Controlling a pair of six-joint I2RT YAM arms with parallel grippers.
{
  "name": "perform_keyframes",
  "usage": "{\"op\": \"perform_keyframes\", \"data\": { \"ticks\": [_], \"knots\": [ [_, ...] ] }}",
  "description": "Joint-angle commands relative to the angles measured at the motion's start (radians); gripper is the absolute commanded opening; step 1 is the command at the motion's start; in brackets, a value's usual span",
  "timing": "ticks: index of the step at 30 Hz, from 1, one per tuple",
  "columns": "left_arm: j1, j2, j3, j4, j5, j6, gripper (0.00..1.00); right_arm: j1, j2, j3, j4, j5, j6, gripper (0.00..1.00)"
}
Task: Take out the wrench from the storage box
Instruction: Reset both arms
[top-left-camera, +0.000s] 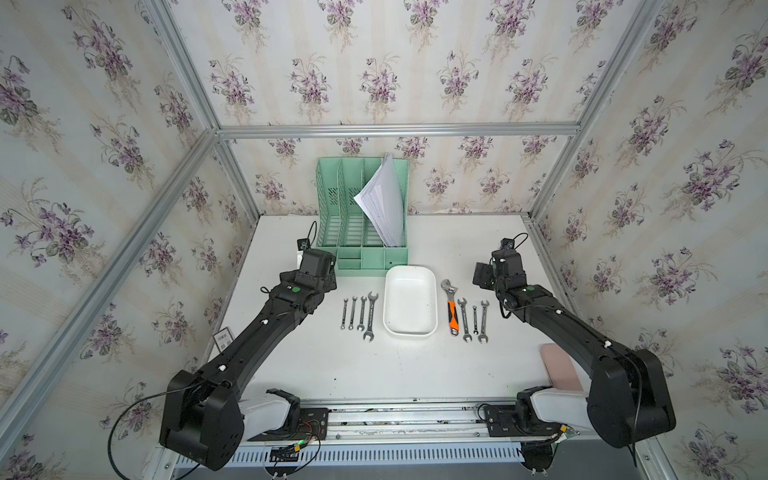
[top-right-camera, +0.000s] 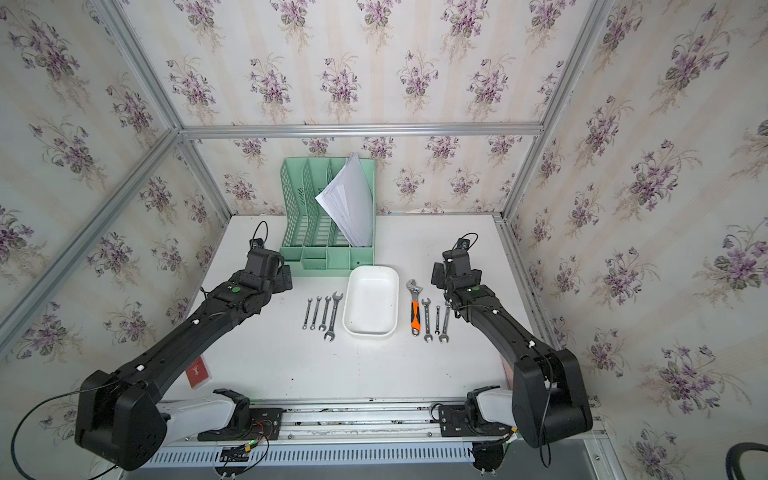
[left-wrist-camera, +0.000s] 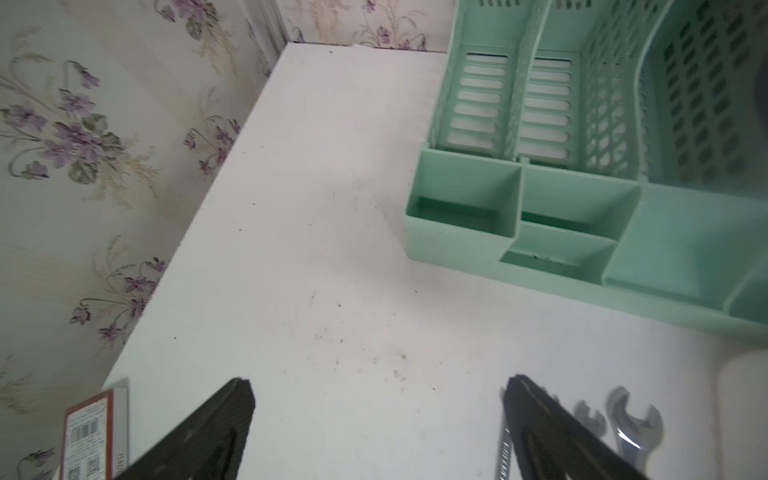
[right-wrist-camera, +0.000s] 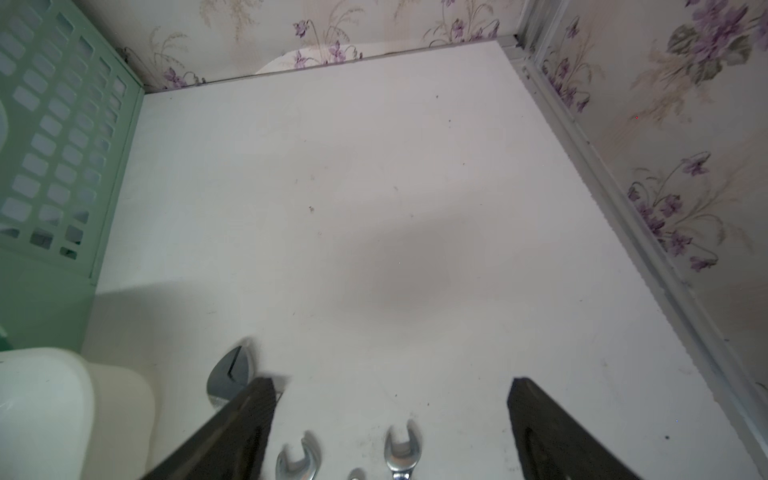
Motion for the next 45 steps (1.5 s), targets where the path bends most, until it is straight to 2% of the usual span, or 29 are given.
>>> {"op": "perform_keyframes", "data": {
  "ticks": [1, 6, 9, 10, 12, 15, 16, 20, 23, 24, 25, 27, 29, 30, 32, 33, 35, 36, 38, 40, 42, 43, 45],
  "knots": [
    [0.048, -0.007, -0.067, 0.179, -0.093, 0.113, 0.99, -0.003, 0.035, -0.064, 0.341, 0.132, -0.13, 0.9],
    [0.12, -0.072, -0.307, 0.548, -0.068, 0.294, 0.99, -0.058, 0.103, -0.214, 0.68, 0.041, -0.2, 0.88],
    [0.197, -0.079, -0.379, 0.633, -0.017, 0.316, 0.99, -0.079, 0.144, -0.265, 0.825, -0.02, -0.272, 0.88],
    [0.222, -0.073, -0.388, 0.64, 0.005, 0.313, 0.99, -0.092, 0.153, -0.264, 0.823, -0.052, -0.28, 0.89],
    [0.287, -0.05, -0.411, 0.672, 0.091, 0.299, 0.99, -0.125, 0.177, -0.263, 0.812, -0.132, -0.257, 0.88],
    [0.362, -0.019, -0.468, 0.821, 0.324, 0.279, 0.99, -0.157, 0.222, -0.373, 1.032, -0.21, -0.255, 0.9],
    [0.376, 0.002, -0.477, 0.875, 0.379, 0.275, 0.99, -0.166, 0.205, -0.365, 0.981, -0.229, -0.243, 0.92],
    [0.383, 0.118, -0.445, 0.939, 0.42, 0.271, 0.99, -0.186, 0.198, -0.42, 1.078, -0.263, -0.231, 0.95],
    [0.381, 0.136, -0.434, 0.941, 0.432, 0.281, 0.99, -0.196, 0.185, -0.484, 1.168, -0.289, -0.227, 1.0],
    [0.381, 0.131, -0.439, 0.944, 0.444, 0.285, 0.99, -0.201, 0.203, -0.532, 1.26, -0.322, -0.231, 1.0],
    [0.381, 0.13, -0.448, 0.964, 0.455, 0.291, 0.99, -0.201, 0.247, -0.578, 1.435, -0.328, -0.246, 1.0],
    [0.381, 0.129, -0.453, 0.97, 0.467, 0.298, 0.99, -0.201, 0.195, -0.575, 1.333, -0.312, -0.232, 1.0],
    [0.379, 0.121, -0.48, 1.011, 0.483, 0.306, 0.99, -0.201, 0.232, -0.557, 1.381, -0.271, -0.225, 1.0],
    [0.377, 0.12, -0.49, 1.03, 0.495, 0.312, 0.99, -0.202, 0.206, -0.535, 1.271, -0.275, -0.215, 1.0],
    [0.369, 0.126, -0.498, 1.053, 0.511, 0.331, 0.99, -0.201, 0.227, -0.551, 1.344, -0.276, -0.224, 1.0],
    [0.362, 0.133, -0.491, 1.053, 0.516, 0.342, 0.99, -0.201, 0.211, -0.542, 1.297, -0.28, -0.22, 1.0],
    [0.345, 0.159, -0.475, 1.049, 0.529, 0.37, 0.99, -0.201, 0.225, -0.552, 1.342, -0.28, -0.224, 1.0],
    [0.335, 0.195, -0.48, 1.077, 0.535, 0.383, 0.99, -0.201, 0.218, -0.545, 1.319, -0.281, -0.222, 1.0],
    [0.33, 0.277, -0.516, 1.244, 0.556, 0.404, 0.99, -0.201, 0.22, -0.547, 1.321, -0.283, -0.221, 1.0],
    [0.329, 0.245, -0.472, 1.097, 0.552, 0.398, 0.99, -0.201, 0.218, -0.544, 1.313, -0.282, -0.221, 1.0],
    [0.317, 0.268, -0.479, 1.149, 0.531, 0.411, 0.99, -0.202, 0.221, -0.542, 1.317, -0.284, -0.221, 1.0],
    [0.314, 0.252, -0.463, 1.094, 0.529, 0.408, 0.99, -0.201, 0.223, -0.543, 1.317, -0.284, -0.221, 1.0],
    [0.31, 0.259, -0.469, 1.123, 0.52, 0.413, 0.99, -0.201, 0.218, -0.543, 1.312, -0.284, -0.221, 1.0]
  ]
}}
